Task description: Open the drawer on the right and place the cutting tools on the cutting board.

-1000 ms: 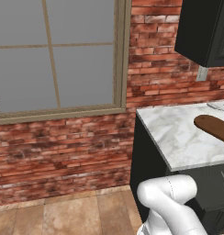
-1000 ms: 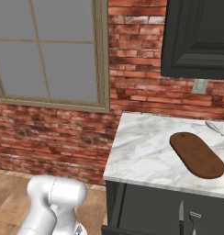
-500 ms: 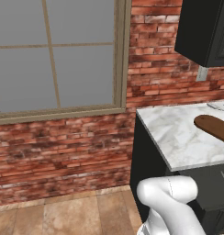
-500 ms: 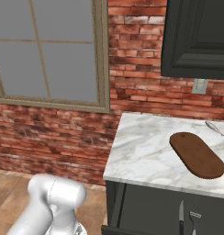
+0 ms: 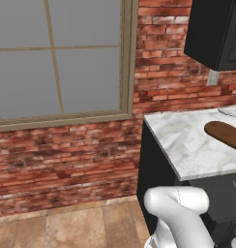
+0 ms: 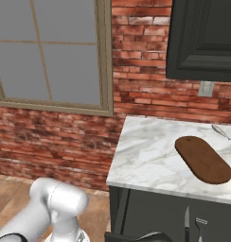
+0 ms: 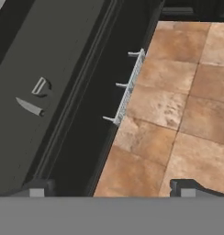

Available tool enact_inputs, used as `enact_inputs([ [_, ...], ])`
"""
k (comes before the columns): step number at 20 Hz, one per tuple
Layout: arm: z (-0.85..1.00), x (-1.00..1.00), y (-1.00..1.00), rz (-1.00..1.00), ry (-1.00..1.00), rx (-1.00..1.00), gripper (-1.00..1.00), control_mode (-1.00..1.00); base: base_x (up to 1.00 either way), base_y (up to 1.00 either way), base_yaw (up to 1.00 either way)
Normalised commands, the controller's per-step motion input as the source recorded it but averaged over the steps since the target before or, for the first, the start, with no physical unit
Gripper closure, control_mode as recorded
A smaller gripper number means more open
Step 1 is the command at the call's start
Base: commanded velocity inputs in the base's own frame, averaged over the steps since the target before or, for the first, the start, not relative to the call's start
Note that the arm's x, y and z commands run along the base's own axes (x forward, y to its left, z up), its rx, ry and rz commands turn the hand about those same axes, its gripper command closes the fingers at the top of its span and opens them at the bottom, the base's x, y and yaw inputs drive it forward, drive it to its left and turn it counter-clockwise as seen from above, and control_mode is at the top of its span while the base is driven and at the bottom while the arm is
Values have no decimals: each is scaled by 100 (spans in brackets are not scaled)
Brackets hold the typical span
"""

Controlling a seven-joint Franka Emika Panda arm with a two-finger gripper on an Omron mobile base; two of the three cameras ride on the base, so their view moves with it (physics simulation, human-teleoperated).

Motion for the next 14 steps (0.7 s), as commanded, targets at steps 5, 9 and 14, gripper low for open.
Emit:
enact_inputs([
  [5, 15, 48, 30, 0, 27, -1, -100, -100, 0, 0, 0],
  [9, 11, 49, 29, 0, 25, -2, -100, -100, 0, 0, 0],
  [14, 12, 59, 21, 0, 24, -1, -100, -100, 0, 0, 0],
])
